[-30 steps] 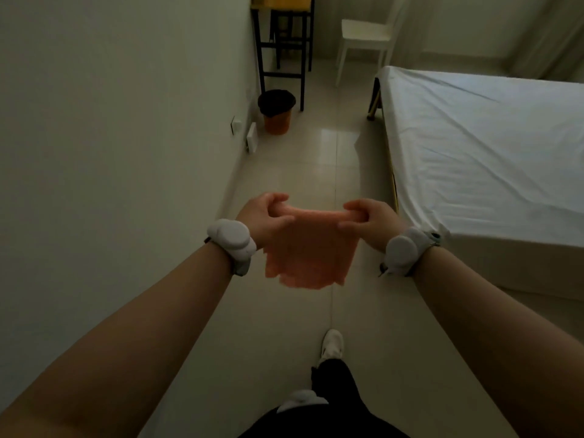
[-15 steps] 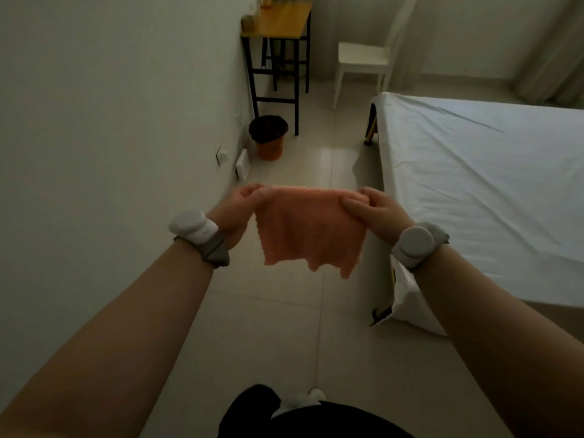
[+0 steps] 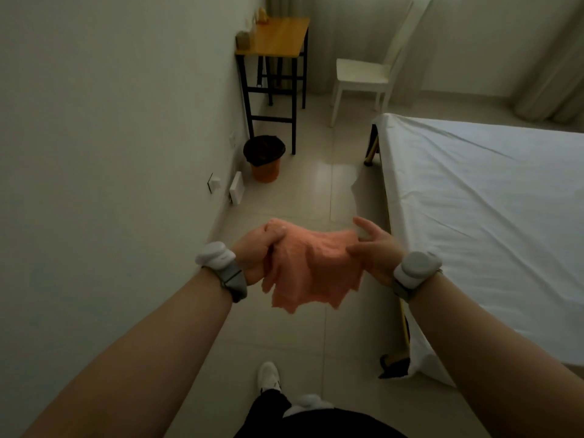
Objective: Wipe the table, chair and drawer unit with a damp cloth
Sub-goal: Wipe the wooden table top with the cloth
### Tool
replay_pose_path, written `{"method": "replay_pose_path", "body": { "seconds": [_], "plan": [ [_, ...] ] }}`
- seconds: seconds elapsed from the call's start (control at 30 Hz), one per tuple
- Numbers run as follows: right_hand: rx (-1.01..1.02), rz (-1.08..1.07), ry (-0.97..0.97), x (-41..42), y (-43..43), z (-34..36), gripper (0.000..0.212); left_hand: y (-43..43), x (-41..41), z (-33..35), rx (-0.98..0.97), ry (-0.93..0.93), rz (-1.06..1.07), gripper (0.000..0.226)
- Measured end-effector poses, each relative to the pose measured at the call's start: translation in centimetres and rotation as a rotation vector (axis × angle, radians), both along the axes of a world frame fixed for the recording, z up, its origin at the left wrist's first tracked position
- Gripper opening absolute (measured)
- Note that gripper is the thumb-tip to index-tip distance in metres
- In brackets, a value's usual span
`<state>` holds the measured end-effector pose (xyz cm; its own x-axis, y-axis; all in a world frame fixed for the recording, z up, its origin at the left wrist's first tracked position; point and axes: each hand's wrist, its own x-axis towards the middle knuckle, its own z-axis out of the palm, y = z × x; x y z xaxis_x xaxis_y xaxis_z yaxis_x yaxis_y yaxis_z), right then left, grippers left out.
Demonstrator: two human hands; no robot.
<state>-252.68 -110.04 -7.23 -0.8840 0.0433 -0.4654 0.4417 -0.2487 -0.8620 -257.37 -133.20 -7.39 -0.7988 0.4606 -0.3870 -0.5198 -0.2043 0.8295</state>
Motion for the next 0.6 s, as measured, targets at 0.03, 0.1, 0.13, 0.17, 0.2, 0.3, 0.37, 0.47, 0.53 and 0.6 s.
{"method": "replay_pose_path", "body": {
  "seconds": [0.03,0.1,0.13,0.17,0.2,0.3,0.37,0.47,0.53,0.6],
  "plan": [
    [-0.054,-0.061,0.041,-1.7,0.2,0.0,0.075,-0.1,-1.9,0.5,0.049,0.009,-0.012,0.023],
    [-0.089,-0.100,0.060,-5.7,0.0,-0.2,0.070,-0.5,-5.9,0.9,0.111,0.009,-0.048,0.036],
    [0.010,-0.059,0.044,-7.3,-0.2,-0.3,0.067,-0.5,-7.8,0.9,0.065,0.003,-0.057,0.046],
    [0.178,-0.011,0.022,-8.8,-0.4,-0.5,0.064,-0.5,-9.7,0.6,-0.052,0.022,-0.044,0.054],
    [0.353,0.008,0.003,-10.4,-0.2,-0.9,0.063,-0.4,-11.6,0.3,-0.244,0.078,-0.038,0.060],
    [0.603,-0.030,0.043,-13.3,-0.2,-1.3,0.060,-0.1,-15.3,-0.4,-0.700,0.285,-0.045,0.071],
    [0.600,-0.024,0.027,-15.5,0.3,-1.4,0.055,0.8,-17.8,-0.8,-0.755,0.424,-0.084,0.063],
    [0.572,0.128,0.006,-18.5,1.2,-1.6,0.055,2.7,-21.2,-0.7,-0.772,0.491,-0.169,0.031],
    [0.576,0.304,0.006,-21.0,2.2,-1.3,0.069,3.9,-23.6,-0.7,-0.758,0.516,-0.260,0.021],
    [0.652,0.462,0.021,-23.8,3.5,-1.0,0.073,5.2,-26.3,-0.5,-0.845,0.662,-0.431,0.033]
  ]
}}
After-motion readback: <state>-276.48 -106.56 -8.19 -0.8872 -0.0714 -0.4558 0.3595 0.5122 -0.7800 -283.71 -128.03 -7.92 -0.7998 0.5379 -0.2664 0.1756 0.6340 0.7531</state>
